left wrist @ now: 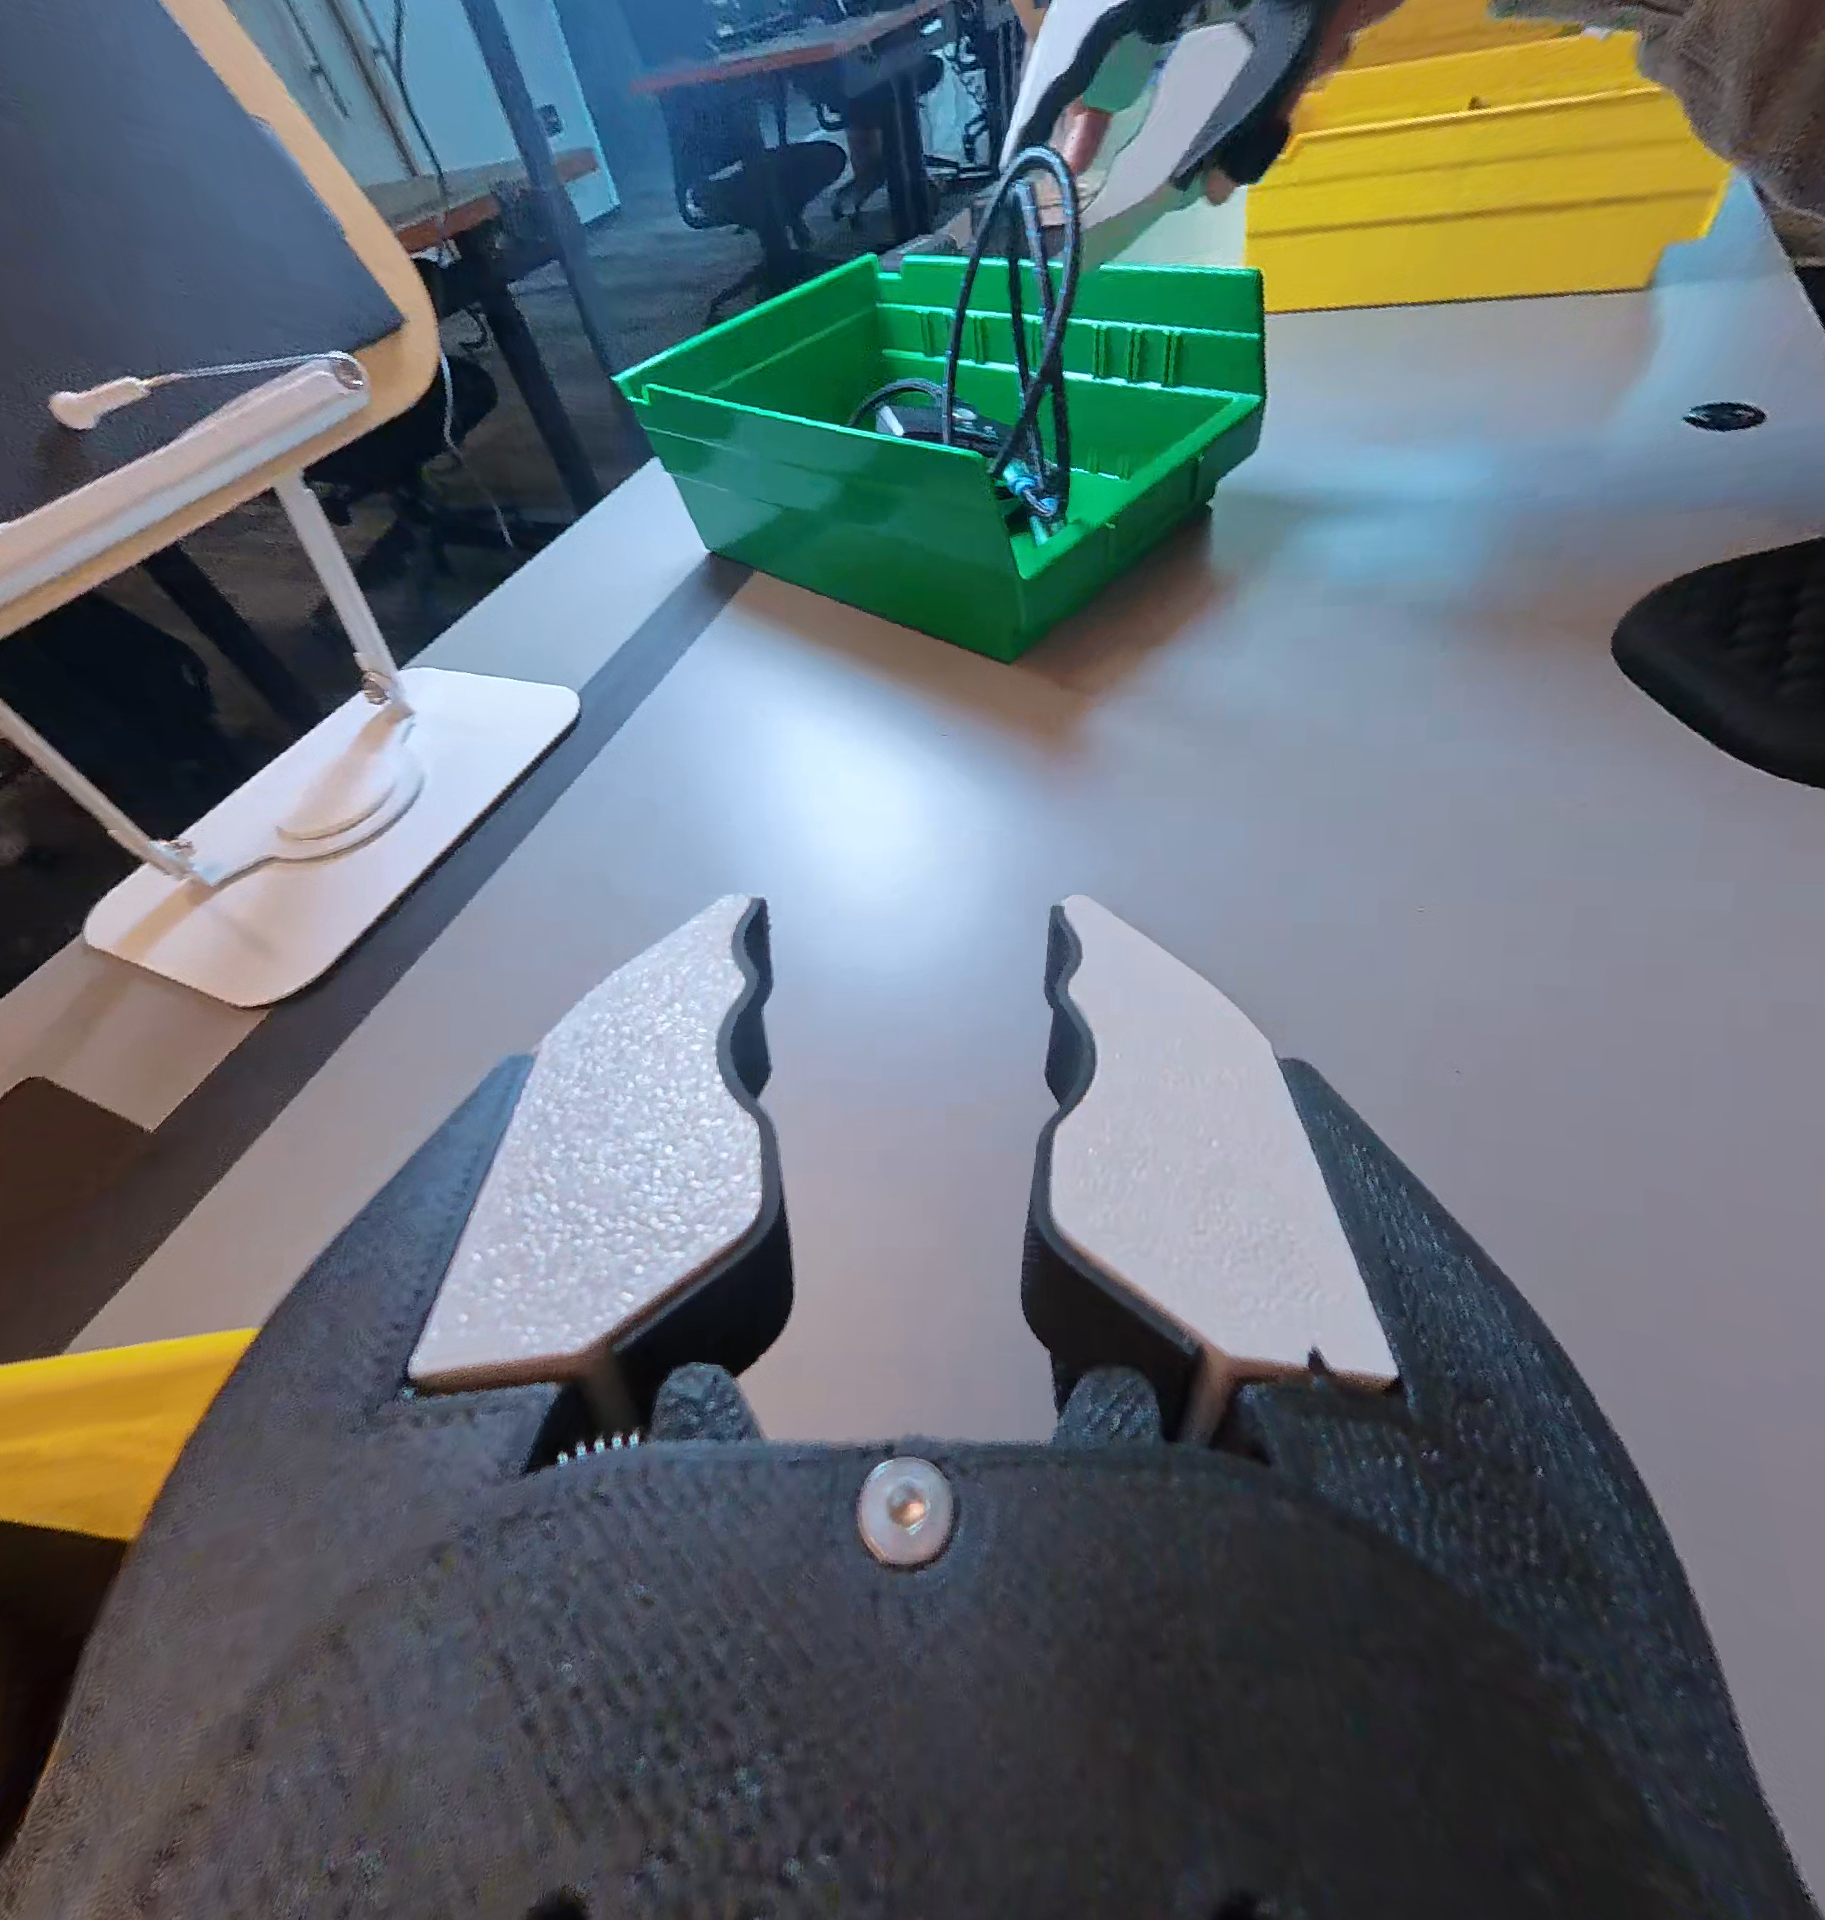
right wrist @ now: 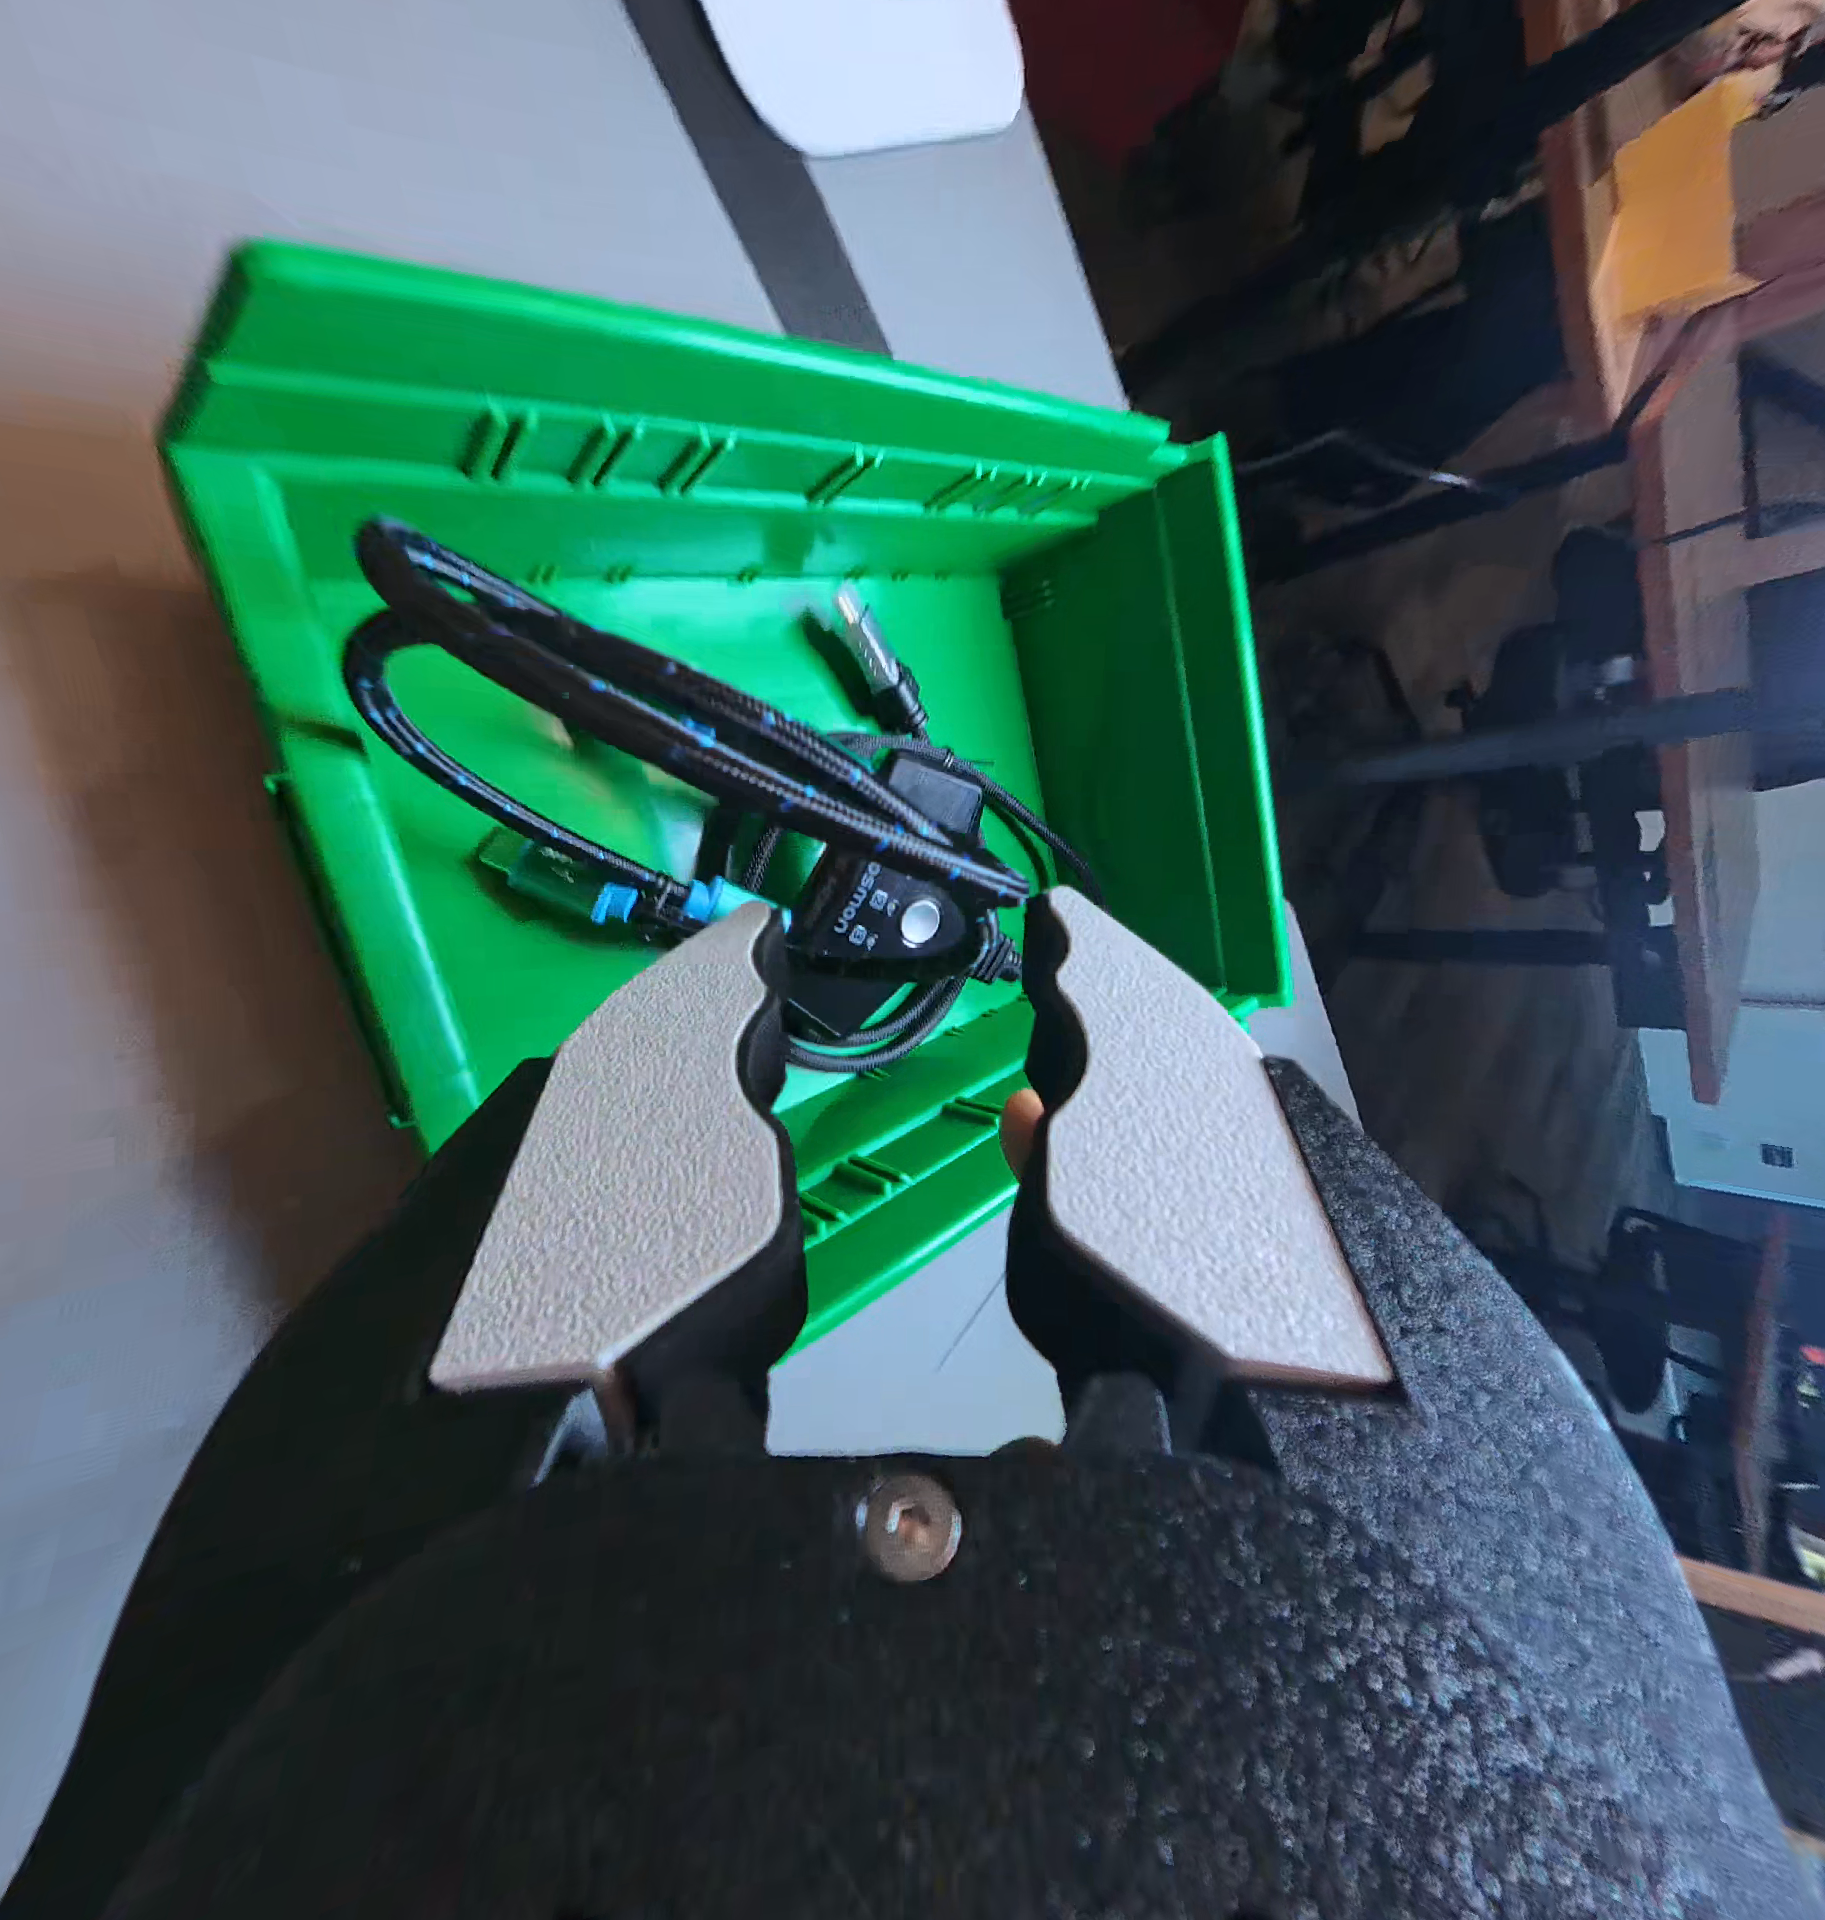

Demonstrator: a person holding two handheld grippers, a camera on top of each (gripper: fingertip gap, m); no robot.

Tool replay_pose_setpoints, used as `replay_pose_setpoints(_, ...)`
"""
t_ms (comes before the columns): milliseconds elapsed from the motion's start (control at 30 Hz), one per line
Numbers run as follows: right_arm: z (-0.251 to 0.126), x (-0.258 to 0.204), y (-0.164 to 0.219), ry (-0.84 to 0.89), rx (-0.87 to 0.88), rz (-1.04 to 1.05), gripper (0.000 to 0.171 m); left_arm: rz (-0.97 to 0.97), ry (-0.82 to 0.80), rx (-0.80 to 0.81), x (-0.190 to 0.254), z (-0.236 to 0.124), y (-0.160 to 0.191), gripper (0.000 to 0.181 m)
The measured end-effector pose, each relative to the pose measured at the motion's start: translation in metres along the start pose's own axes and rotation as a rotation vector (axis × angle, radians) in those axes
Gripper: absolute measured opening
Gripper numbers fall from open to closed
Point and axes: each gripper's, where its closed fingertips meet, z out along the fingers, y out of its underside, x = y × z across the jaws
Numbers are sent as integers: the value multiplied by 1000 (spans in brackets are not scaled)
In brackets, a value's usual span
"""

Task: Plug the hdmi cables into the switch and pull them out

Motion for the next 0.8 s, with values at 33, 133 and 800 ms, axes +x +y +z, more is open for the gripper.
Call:
replay_pose_setpoints(33,-7,1,-5,29,32,18,41,0,-13,1,-3,-2,-1,51)
replay_pose_setpoints(133,-27,7,-20,155,115,89,37,31,-80,0,-14,-16,-6,52)
replay_pose_setpoints(800,-67,-84,-188,-107,859,533,27,63,-594,-714,-221,-181,85,42)
